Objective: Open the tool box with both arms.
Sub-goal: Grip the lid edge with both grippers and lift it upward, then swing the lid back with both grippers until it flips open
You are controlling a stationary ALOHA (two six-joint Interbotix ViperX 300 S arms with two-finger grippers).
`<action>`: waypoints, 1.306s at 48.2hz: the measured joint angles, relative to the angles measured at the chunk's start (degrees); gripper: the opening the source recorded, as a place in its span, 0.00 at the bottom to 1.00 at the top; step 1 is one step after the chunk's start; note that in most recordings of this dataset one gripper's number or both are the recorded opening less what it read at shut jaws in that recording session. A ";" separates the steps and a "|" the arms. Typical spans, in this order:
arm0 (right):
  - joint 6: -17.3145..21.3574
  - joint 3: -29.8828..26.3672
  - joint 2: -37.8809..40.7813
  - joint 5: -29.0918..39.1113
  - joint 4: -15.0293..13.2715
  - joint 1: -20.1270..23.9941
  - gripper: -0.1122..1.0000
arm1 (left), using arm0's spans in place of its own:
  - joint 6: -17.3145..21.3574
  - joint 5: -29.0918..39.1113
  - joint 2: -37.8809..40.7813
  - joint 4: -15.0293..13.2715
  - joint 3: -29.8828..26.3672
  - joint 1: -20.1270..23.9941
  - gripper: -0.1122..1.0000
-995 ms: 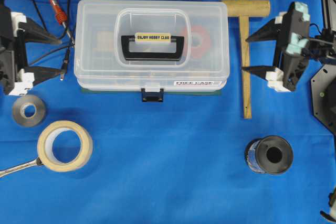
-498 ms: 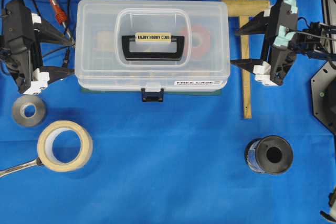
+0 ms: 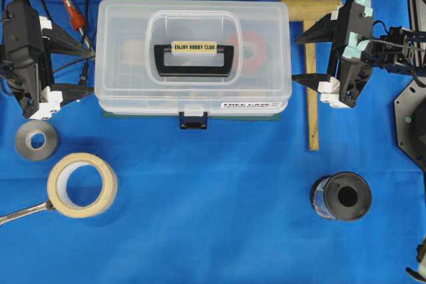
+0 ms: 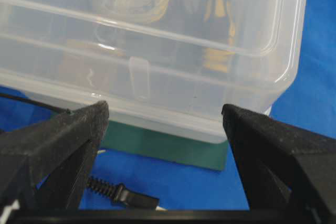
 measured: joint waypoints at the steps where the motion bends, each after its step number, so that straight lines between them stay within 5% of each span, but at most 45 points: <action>1: 0.00 -0.09 0.00 0.09 -0.09 0.00 0.87 | 0.00 0.00 0.00 0.00 0.00 0.00 0.88; 63: -0.44 -2.55 -7.38 -1.58 -0.62 -5.36 0.87 | 0.44 -4.92 -9.40 0.09 -0.18 8.17 0.88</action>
